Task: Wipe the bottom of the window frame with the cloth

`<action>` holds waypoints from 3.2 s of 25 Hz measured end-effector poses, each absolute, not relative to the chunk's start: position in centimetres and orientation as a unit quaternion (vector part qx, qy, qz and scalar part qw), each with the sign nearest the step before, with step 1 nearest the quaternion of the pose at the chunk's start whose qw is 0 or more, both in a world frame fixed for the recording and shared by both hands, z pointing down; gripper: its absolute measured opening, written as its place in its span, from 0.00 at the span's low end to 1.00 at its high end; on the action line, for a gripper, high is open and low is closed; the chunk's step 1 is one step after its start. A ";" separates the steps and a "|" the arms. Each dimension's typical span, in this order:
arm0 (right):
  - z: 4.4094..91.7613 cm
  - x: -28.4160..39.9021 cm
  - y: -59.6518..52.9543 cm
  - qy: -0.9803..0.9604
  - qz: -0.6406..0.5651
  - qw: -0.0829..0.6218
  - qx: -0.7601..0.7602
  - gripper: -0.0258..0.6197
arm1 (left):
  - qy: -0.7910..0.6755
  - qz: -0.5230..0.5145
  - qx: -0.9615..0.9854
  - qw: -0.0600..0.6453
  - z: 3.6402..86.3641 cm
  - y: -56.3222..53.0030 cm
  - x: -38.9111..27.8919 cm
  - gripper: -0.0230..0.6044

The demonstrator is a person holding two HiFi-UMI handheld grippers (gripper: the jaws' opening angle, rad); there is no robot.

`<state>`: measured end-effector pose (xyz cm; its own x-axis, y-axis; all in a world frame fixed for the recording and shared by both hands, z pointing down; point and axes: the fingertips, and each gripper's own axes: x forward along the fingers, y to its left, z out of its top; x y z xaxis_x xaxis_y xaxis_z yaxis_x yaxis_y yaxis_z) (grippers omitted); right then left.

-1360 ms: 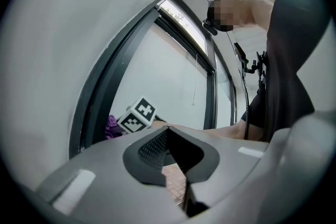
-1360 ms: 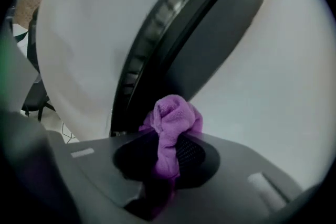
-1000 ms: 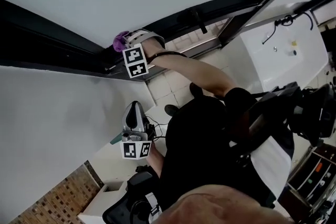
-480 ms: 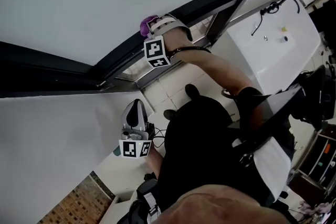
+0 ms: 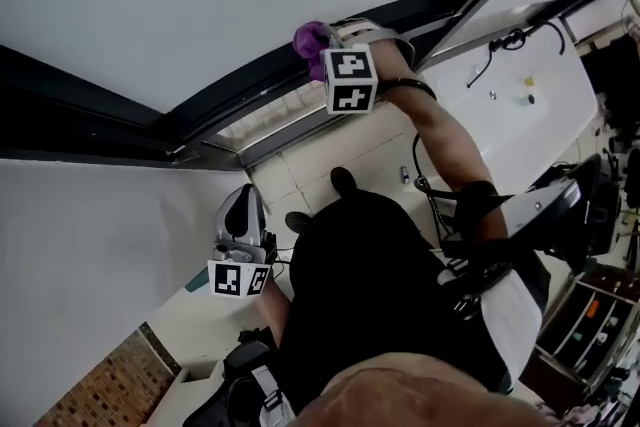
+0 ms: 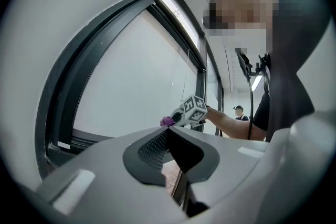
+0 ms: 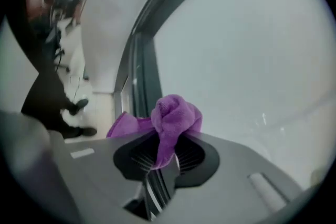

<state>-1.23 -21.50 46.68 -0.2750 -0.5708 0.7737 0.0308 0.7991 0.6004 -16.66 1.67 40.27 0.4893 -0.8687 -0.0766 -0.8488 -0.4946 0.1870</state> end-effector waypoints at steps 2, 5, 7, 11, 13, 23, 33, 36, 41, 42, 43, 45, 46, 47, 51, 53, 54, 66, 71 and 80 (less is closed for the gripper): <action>45.0 -1.7 -23.9 -0.804 -0.212 0.507 0.227 0.15 | -0.495 -0.081 0.863 0.064 40.6 1.6 -16.7 0.03; 47.1 -3.2 -25.6 -0.820 -0.193 0.489 0.228 0.15 | -0.486 -0.083 0.867 0.064 40.6 1.9 -15.6 0.03; 49.5 -2.8 -23.1 -0.791 -0.219 0.544 0.173 0.15 | -0.483 -0.081 0.870 0.063 40.5 1.8 -15.0 0.03; 52.4 1.0 -13.3 -0.715 -0.242 0.655 0.033 0.15 | -0.502 -0.076 0.859 0.070 40.7 1.8 -16.0 0.03; 50.7 2.1 -11.4 -0.740 -0.228 0.632 0.038 0.15 | -0.514 -0.073 0.851 0.077 41.2 2.0 -17.1 0.03; 45.4 1.3 -26.6 -0.916 -0.040 0.303 0.261 0.15 | -0.492 -0.060 0.866 0.064 40.5 0.9 -14.7 0.03; 43.6 7.2 -24.8 -0.933 -0.078 0.206 0.283 0.15 | -0.475 -0.037 0.875 0.079 40.7 -0.6 -12.2 0.03; 47.0 4.3 -25.9 -0.915 -0.144 0.273 0.258 0.15 | -0.457 -0.030 0.887 0.057 39.5 -0.7 -9.8 0.03; 49.7 5.8 -16.5 -0.967 -0.113 0.213 0.083 0.15 | -0.449 -0.016 0.891 0.065 40.5 -0.8 -8.4 0.03; 49.9 6.5 -15.0 -0.978 -0.080 0.179 0.075 0.15 | -0.450 -0.016 0.890 0.074 41.0 -1.0 -8.6 0.03; 50.2 6.9 -14.4 -0.985 -0.039 0.135 0.095 0.15 | -0.451 -0.015 0.888 0.082 41.4 -1.3 -8.8 0.03; 51.0 6.5 -15.2 -0.981 0.060 0.029 0.182 0.15 | -0.452 -0.012 0.887 0.092 41.9 -1.8 -9.1 0.03; 51.6 5.7 -16.0 -0.970 0.102 -0.018 0.220 0.15 | -0.450 -0.010 0.888 0.092 41.9 -2.0 -8.9 0.03; 52.3 4.5 -16.6 -0.960 0.128 -0.048 0.245 0.15 | -0.446 -0.008 0.890 0.089 41.7 -2.2 -8.5 0.03; 52.4 1.0 -19.5 -0.936 0.132 -0.092 0.314 0.15 | -0.431 -0.002 0.899 0.077 41.1 -2.4 -6.9 0.03; 51.4 1.4 -21.5 -0.918 0.136 -0.121 0.351 0.15 | -0.430 0.000 0.899 0.077 41.1 -2.3 -6.7 0.03; 51.0 1.8 -22.1 -0.913 0.134 -0.129 0.363 0.15 | -0.432 0.001 0.899 0.078 41.1 -2.1 -6.7 0.03; 48.1 4.6 -10.2 -0.973 0.059 -0.144 0.171 0.15 | -0.437 -0.003 0.895 0.090 41.8 -2.3 -7.7 0.03; 42.5 10.1 -15.0 -0.949 0.027 -0.162 0.271 0.15 | -0.432 -0.005 0.897 0.094 42.3 -3.2 -7.6 0.03; 49.5 4.6 -27.6 -0.909 -0.035 0.225 0.350 0.14 | -0.434 -0.007 0.898 0.079 41.3 -2.9 -6.8 0.03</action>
<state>4.63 -27.59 49.52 -0.6541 -0.6511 0.3850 -0.6196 0.7532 0.2211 -6.79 -2.90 41.30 0.6240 -0.7794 0.0564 -0.7773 -0.6116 0.1478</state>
